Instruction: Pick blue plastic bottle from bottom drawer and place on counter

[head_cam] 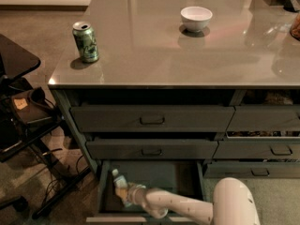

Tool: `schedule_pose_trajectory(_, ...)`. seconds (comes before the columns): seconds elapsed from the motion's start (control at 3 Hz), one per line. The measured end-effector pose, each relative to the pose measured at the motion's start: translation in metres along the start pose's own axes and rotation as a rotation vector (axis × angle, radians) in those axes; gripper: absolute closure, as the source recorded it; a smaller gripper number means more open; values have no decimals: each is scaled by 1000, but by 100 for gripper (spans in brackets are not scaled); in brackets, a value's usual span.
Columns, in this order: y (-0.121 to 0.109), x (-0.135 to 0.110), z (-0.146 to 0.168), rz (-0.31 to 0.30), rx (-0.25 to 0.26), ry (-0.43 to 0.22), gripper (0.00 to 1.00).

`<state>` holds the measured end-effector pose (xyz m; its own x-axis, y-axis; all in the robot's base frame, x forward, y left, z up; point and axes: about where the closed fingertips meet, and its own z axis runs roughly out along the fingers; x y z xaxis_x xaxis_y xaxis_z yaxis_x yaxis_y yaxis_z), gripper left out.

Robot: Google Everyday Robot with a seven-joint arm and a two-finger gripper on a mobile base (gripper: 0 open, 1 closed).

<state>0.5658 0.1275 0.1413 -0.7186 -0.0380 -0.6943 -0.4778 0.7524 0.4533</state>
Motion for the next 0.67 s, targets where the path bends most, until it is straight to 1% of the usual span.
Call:
schedule_pose_trajectory(0.33,-55,-63,-8,4,-13,-71,100)
schedule_pose_trajectory(0.67,-92,-123,-30,-21,-27,-151,100)
